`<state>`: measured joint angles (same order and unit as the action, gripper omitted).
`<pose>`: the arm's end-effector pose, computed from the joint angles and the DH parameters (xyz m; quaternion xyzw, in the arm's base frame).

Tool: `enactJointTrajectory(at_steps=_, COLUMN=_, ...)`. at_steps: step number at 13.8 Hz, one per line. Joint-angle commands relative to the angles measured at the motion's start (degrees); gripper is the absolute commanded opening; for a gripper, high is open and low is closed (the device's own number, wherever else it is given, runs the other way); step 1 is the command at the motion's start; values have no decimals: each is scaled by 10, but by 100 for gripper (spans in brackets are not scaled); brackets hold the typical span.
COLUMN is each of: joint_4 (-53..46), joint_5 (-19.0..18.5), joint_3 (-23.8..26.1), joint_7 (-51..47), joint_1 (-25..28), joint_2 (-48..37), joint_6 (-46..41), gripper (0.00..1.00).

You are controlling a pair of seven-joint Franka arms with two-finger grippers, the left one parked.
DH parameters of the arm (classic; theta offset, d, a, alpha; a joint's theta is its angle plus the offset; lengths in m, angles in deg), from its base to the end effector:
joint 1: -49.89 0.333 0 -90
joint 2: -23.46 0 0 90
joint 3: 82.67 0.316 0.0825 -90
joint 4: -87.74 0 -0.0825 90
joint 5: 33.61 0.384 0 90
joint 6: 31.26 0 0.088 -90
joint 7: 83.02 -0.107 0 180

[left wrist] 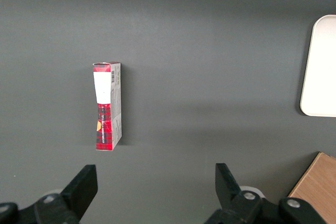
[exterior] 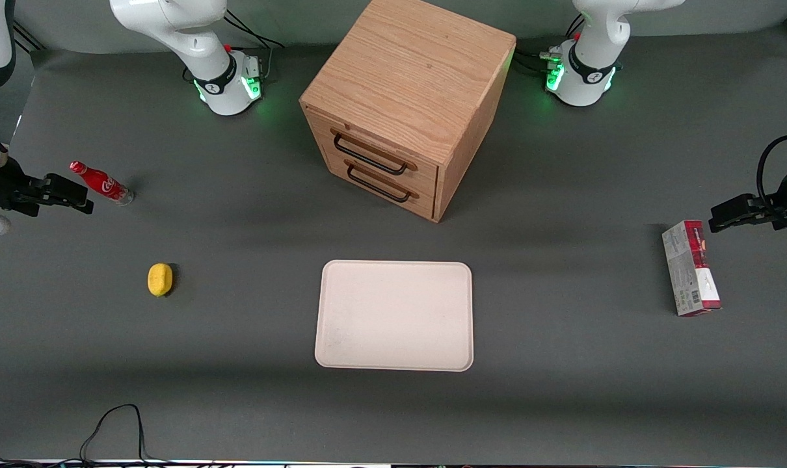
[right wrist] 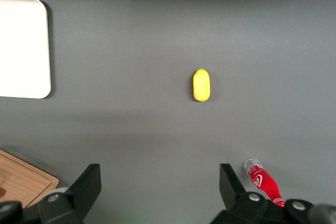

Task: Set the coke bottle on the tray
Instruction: 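Move the right gripper down over the red Coca-Cola bottle's neck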

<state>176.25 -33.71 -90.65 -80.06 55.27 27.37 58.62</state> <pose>0.5735 -0.0235 0.5984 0.9997 0.0032 -0.0221 0.0045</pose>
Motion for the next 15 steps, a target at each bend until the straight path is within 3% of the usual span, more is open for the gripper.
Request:
enactJointTrajectory(at_steps=1, joint_4=8, joint_5=-5, joint_3=3, joint_7=-14, joint_1=-1, joint_2=-12, joint_6=-5, gripper=100)
enactJointTrajectory(at_steps=5, joint_4=43, joint_5=-10, joint_3=-3, joint_7=-9, joint_1=-3, joint_2=-19, joint_6=-7, gripper=100)
enactJointTrajectory(at_steps=7, joint_4=88, joint_5=-12, joint_3=-46, joint_7=5, joint_1=-5, joint_2=-39, joint_6=-5, gripper=100)
enactJointTrajectory(at_steps=9, joint_4=162, joint_5=-38, joint_3=-99, joint_7=83, joint_1=-5, joint_2=-65, joint_6=41, gripper=100)
enactJointTrajectory(at_steps=15, joint_4=366, joint_5=-63, joint_3=-209, joint_7=161, joint_1=-6, joint_2=-146, joint_6=234, gripper=100)
